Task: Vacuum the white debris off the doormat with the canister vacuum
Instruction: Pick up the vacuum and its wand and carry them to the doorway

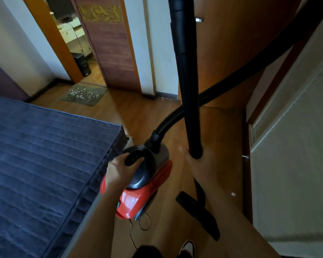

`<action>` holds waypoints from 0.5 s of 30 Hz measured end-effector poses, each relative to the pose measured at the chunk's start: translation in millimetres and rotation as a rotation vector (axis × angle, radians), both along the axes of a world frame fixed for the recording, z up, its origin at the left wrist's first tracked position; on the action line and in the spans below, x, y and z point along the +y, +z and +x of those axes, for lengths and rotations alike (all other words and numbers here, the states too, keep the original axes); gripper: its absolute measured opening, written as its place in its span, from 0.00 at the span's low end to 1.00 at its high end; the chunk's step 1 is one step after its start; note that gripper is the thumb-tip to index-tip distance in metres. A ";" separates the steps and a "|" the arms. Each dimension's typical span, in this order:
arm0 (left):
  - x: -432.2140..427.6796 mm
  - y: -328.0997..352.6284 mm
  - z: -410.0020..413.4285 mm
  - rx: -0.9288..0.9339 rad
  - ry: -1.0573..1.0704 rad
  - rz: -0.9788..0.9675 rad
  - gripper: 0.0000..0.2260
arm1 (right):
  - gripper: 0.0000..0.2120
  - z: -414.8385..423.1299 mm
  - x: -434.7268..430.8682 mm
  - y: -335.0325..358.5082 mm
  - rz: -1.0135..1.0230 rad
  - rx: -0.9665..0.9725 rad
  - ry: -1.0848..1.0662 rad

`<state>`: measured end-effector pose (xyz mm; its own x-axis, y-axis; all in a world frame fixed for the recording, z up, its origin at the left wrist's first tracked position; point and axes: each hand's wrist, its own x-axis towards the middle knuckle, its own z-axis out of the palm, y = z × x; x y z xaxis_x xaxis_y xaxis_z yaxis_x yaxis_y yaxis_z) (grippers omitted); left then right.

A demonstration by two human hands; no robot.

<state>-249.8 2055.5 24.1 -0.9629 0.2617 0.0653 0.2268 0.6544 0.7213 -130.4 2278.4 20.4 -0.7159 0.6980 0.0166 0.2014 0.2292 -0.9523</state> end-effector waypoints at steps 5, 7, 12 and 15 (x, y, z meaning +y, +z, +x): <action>54.9 5.7 -37.0 0.013 0.075 0.044 0.08 | 0.17 -45.1 57.6 18.2 0.022 -0.023 0.063; 75.0 5.8 -53.5 0.005 0.092 0.042 0.09 | 0.17 -61.9 76.8 19.8 0.070 -0.047 0.079; 124.0 0.5 -101.9 0.006 0.098 0.053 0.08 | 0.17 -112.7 127.3 8.6 0.024 -0.067 0.087; 157.7 -6.0 -141.7 -0.010 0.106 0.066 0.08 | 0.13 -148.4 154.7 19.9 0.014 -0.066 0.098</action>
